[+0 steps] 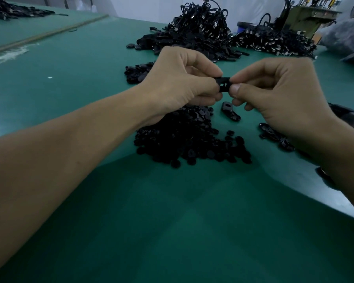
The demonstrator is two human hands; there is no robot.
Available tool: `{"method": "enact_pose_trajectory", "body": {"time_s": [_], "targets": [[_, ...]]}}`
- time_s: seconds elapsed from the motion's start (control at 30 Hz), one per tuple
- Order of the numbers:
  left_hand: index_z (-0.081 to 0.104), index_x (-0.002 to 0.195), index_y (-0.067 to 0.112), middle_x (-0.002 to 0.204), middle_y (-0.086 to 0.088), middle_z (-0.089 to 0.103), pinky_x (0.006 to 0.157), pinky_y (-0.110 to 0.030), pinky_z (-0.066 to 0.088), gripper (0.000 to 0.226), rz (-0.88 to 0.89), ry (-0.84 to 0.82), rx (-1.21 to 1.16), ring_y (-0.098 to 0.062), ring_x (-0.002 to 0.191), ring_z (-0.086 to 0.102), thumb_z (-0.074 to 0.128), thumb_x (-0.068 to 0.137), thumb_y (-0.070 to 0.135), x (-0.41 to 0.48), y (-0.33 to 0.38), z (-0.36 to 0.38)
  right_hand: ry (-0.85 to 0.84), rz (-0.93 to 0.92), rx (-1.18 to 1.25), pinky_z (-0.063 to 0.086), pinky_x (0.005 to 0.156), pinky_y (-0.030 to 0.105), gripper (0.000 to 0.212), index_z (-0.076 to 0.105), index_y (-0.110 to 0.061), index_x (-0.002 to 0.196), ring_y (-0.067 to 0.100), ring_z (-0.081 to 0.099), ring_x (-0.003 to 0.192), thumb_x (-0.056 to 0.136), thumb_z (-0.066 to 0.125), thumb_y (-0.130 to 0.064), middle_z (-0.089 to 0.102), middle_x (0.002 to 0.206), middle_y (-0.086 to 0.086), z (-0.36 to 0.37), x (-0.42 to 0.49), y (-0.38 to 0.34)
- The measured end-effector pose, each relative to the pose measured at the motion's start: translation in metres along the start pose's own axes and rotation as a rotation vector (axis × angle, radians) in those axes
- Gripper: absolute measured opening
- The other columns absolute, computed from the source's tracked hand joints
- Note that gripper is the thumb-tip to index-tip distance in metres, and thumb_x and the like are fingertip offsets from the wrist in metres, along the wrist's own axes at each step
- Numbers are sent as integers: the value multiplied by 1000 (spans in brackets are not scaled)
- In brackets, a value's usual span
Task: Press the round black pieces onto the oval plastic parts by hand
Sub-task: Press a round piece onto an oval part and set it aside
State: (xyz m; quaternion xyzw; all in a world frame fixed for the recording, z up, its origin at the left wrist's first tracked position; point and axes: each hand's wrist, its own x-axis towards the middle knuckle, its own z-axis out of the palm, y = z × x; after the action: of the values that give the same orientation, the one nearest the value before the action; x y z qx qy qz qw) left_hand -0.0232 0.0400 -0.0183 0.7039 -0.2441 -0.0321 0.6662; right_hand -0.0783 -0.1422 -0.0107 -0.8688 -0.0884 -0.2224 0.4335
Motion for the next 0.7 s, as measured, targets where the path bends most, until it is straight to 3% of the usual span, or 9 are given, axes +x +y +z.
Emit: {"method": "enact_pose_trajectory", "body": {"time_s": [0.2,0.37,0.53,0.7], "targets": [[67,103,10,73,-7,73,68,-27,60,23,-15,9,-3,-21,75,76,73,85,-3,4,-2,-1,44,21,29,53,60,17,10,70,-21,89,8,70,66,90,73,-11,73,73,1,-1,2,2],[72,101,23,70,6,68,61,-18,49,20,-23,-14,159,-4,67,64,75,86,10,5,0,-2,46,110,208,60,66,26,10,70,-13,89,18,74,70,91,70,-3,73,74,6,0,3,2],[72,105,16,72,1,67,60,-19,50,25,-37,-103,128,-7,62,59,75,84,3,4,1,1,74,48,243,58,67,24,14,70,-17,87,17,72,70,90,71,-3,74,80,9,0,4,-1],[74,107,10,72,-3,70,66,-22,58,29,81,-111,235,-10,62,64,76,81,-3,1,3,1,115,-37,251,58,71,25,11,69,-17,90,16,71,72,90,71,-6,72,84,10,0,4,-3]]}}
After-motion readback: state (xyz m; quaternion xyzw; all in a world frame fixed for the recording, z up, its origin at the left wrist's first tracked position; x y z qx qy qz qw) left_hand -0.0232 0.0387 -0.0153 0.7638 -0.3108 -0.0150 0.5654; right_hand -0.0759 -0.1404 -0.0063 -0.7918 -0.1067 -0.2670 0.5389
